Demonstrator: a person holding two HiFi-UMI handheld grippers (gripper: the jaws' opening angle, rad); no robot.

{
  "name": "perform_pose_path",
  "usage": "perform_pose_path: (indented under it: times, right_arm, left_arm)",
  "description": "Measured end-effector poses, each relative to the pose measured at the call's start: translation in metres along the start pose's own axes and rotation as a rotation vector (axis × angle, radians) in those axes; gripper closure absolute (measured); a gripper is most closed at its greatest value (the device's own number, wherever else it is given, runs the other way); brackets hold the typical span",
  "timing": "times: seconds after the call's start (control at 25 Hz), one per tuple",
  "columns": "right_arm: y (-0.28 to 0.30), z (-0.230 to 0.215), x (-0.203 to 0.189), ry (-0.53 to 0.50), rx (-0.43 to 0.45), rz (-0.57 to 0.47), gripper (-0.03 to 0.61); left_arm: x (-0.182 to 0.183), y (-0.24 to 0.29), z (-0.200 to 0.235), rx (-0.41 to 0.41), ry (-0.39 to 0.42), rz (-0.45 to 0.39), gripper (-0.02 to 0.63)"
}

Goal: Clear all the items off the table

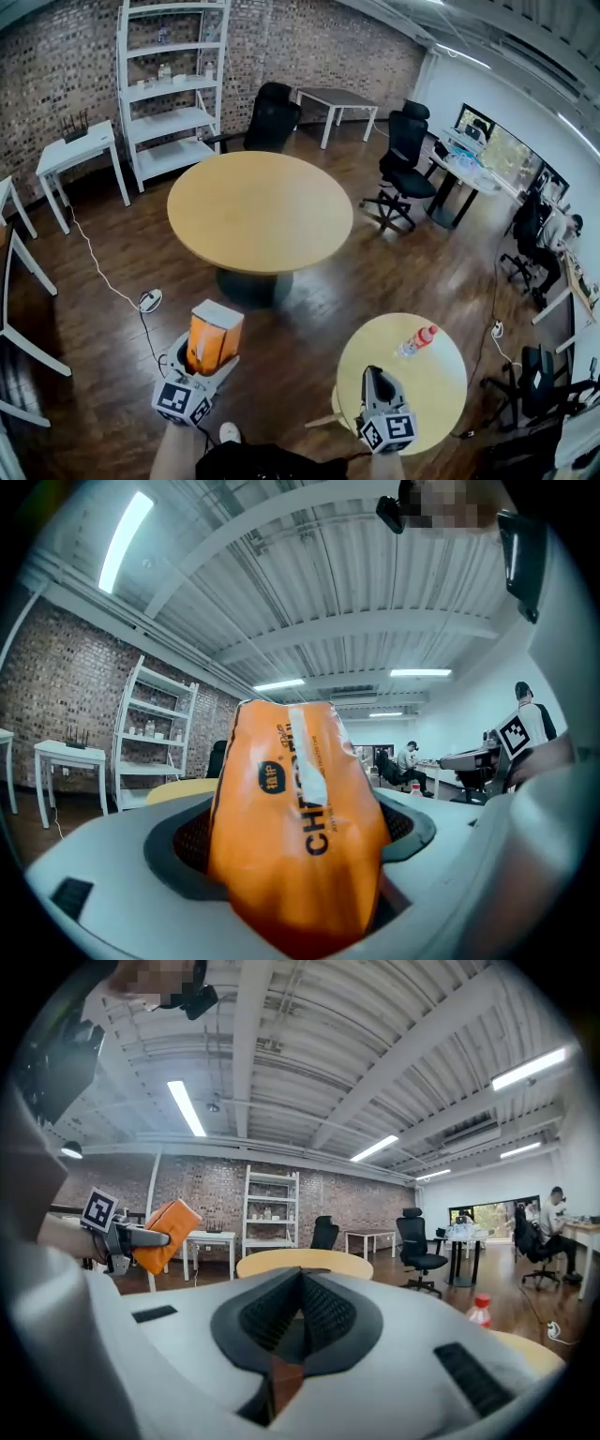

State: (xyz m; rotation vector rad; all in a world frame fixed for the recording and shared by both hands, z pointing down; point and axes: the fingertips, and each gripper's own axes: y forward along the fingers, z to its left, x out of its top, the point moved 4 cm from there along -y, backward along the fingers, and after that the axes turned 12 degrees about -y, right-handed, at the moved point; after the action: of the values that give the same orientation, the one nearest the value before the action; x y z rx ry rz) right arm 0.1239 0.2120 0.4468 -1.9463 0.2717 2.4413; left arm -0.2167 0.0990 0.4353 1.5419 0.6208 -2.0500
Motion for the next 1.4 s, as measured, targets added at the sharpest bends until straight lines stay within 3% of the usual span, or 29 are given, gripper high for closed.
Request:
perform_pose_path:
  times: [0.16,0.32,0.48,0.72,0.92,1.16,1.4]
  right_arm:
    - [0.086,0.052,0.023,-0.023,0.026,0.003,0.574]
    - [0.150,0.101,0.055,-0.098,0.074,-0.040,0.574]
    - [0.205,0.127,0.071,-0.173,0.150,-0.057,0.574]
    - [0.304,0.114,0.061,-0.151,0.181,-0.076,0.574]
    - [0.409,0.092,0.084,-0.113,0.212,-0.151,0.574]
    - [0.518,0.066,0.119,-0.170,0.295,-0.209,0.574]
    - [0.592,0.063,0.117,-0.162,0.279,-0.160,0.574]
  left_arm:
    - [0.017,0.006,0.067,0.008,0.052,0.002,0.172]
    - [0.035,0.012,0.112,0.021,0.028,-0.032,0.172]
    - [0.041,0.020,0.162,0.090,0.010,-0.038,0.172]
    - [0.031,0.058,0.238,0.189,-0.015,-0.041,0.172]
    - [0.043,0.116,0.301,0.267,-0.047,-0.071,0.173]
    - [0.060,0.198,0.356,0.280,-0.105,-0.125,0.175]
    - [0.062,0.261,0.407,0.277,-0.107,-0.069,0.175]
